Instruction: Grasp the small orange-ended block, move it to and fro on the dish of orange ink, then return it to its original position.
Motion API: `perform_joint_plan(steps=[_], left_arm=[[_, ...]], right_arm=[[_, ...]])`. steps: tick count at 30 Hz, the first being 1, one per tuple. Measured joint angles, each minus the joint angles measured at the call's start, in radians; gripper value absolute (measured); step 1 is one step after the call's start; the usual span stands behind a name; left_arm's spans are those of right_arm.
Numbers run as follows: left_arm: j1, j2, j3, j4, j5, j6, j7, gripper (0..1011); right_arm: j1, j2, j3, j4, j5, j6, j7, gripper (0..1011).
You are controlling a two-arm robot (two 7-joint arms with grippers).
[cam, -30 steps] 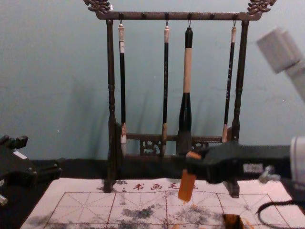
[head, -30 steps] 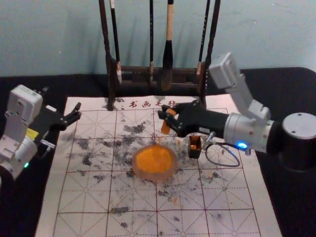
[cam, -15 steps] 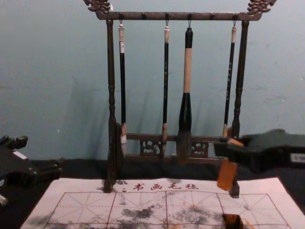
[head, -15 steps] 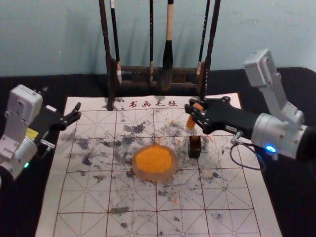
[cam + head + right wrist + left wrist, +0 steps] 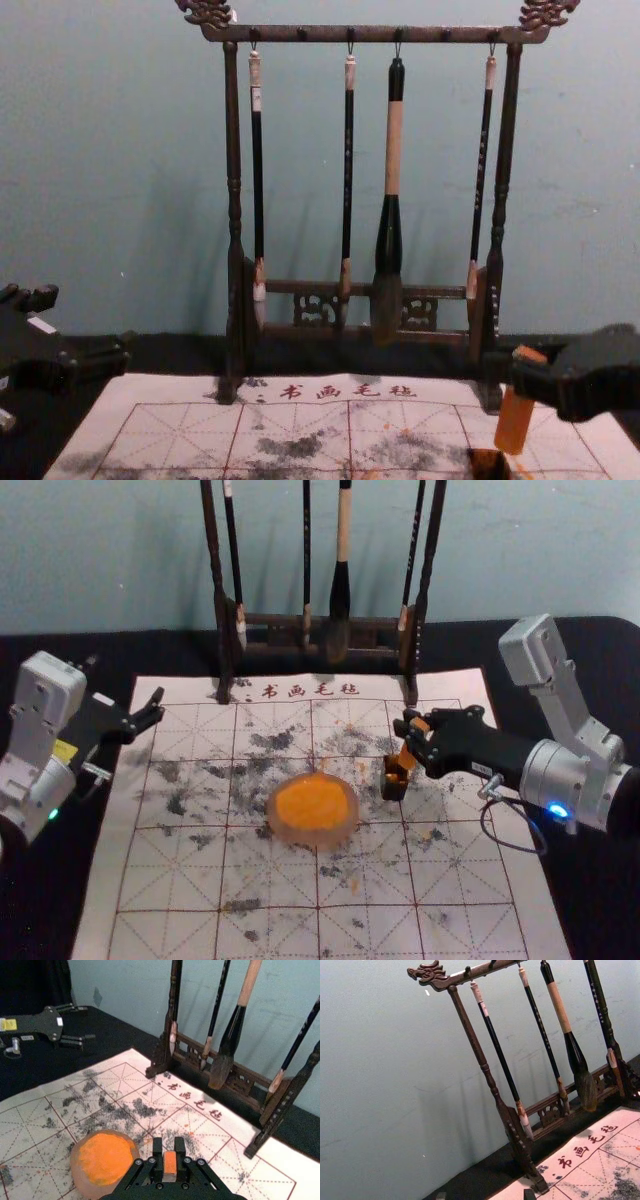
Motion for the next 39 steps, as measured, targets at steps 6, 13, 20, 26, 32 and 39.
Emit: perform_joint_plan(steps=[6,13,20,26,32,39], left_arm=[[0.0,0.0,0.0,0.0,0.0,0.0,0.0,1001],[0.0,0.0,0.0,0.0,0.0,0.0,0.0,1001],[0.0,0.0,0.0,0.0,0.0,0.0,0.0,1001],[0.0,0.0,0.0,0.0,0.0,0.0,0.0,1001],[0.0,0.0,0.0,0.0,0.0,0.0,0.0,1001],[0.0,0.0,0.0,0.0,0.0,0.0,0.0,1001]], right_arm=[[0.0,-0.02,-0.002,0.018,-0.01,0.017,-0.002,114],[0.016,-0.047,-0.01,0.052,-0.027,0.029,-0.006,114],[0.028,-0.068,-0.013,0.08,-0.046,0.035,-0.01,114],[0.033,-0.078,-0.015,0.098,-0.062,0.035,-0.009,114],[0.038,-0.089,-0.022,0.12,-0.08,0.032,-0.005,114],[0.042,-0.103,-0.025,0.143,-0.095,0.031,0.002,114]])
